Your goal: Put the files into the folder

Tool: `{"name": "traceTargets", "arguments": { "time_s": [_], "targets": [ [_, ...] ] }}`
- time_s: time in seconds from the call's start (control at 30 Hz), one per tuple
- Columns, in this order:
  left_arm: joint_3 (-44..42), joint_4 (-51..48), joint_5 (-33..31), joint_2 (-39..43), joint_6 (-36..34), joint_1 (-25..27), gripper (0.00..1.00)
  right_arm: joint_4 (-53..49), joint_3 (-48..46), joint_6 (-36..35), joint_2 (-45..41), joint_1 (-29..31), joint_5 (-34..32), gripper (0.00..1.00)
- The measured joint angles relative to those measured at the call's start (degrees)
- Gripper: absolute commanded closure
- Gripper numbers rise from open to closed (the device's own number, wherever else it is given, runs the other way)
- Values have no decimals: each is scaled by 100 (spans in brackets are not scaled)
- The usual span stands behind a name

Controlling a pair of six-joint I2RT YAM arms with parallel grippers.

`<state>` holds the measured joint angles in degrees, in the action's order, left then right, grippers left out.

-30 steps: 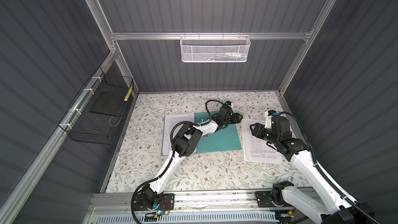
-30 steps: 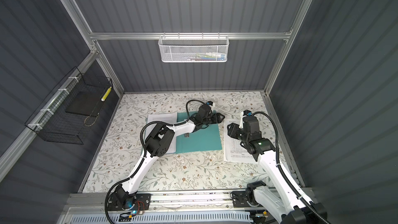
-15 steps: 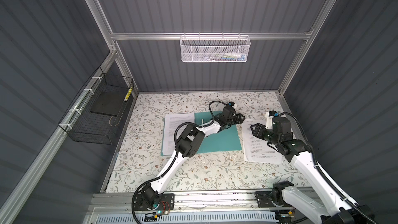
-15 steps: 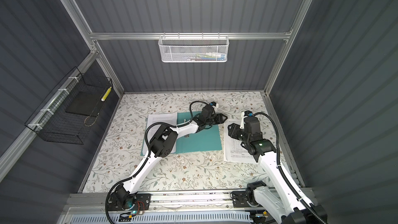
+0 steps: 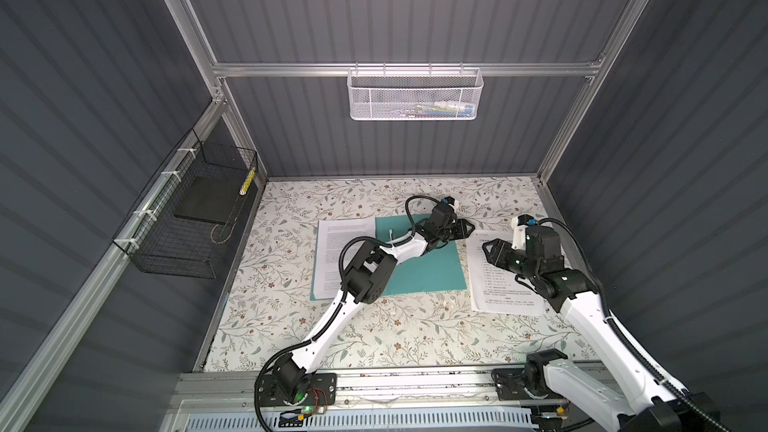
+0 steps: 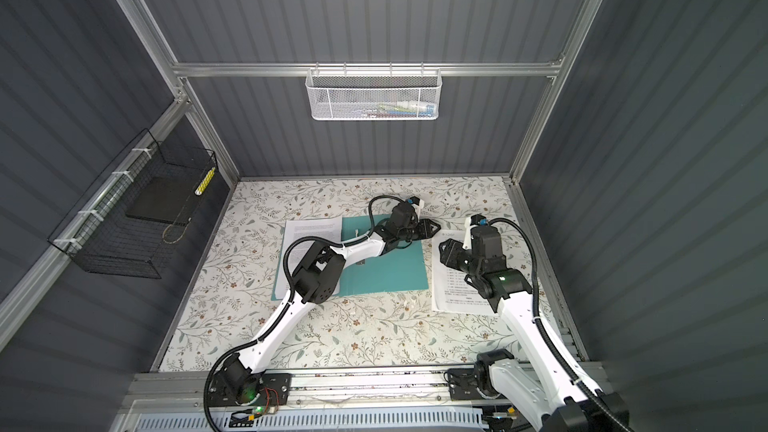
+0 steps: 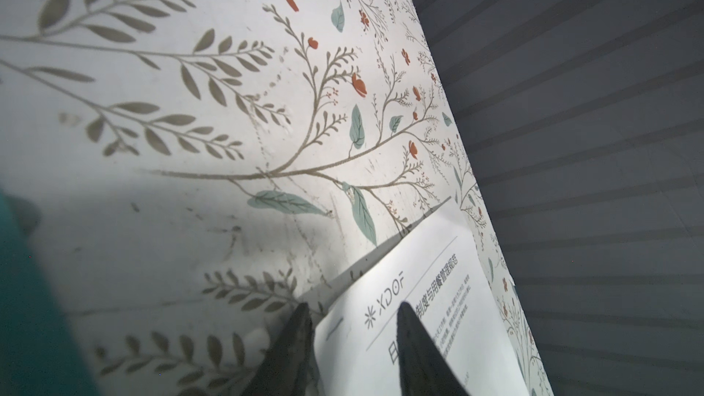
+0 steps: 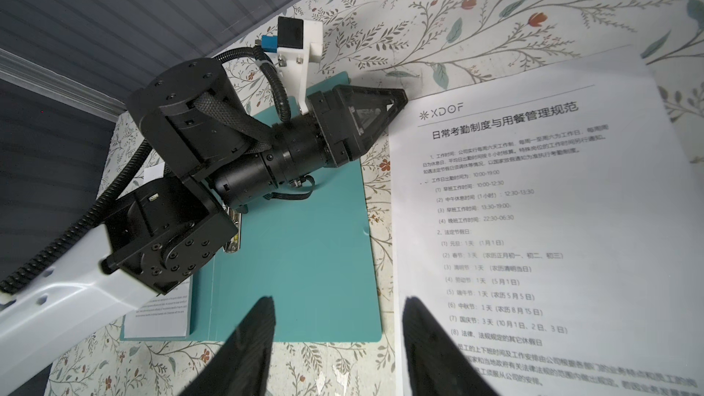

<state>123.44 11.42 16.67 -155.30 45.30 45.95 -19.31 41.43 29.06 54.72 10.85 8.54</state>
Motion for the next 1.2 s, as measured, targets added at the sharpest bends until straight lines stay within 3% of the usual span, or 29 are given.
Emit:
{"name": "traceTargets", "arguments": {
  "time_s": [0.47, 0.57, 0.63, 0.67, 1.2],
  "targets": [
    [-94, 20, 105, 2, 68, 52, 77, 94, -22, 4, 39, -11, 63, 43],
    [-94, 22, 120, 2, 87, 52, 84, 103, -31, 4, 59, -11, 72, 43],
    [-92, 46, 138, 4, 144, 52, 98, 114, -31, 4, 61, -15, 72, 43],
    [-87, 87, 157, 15, 181, 57, 100, 116, -31, 4, 63, -17, 70, 43],
    [-455, -81, 140, 323, 190, 101, 100, 131, -31, 33, 55, -96, 101, 43]
  ]
}}
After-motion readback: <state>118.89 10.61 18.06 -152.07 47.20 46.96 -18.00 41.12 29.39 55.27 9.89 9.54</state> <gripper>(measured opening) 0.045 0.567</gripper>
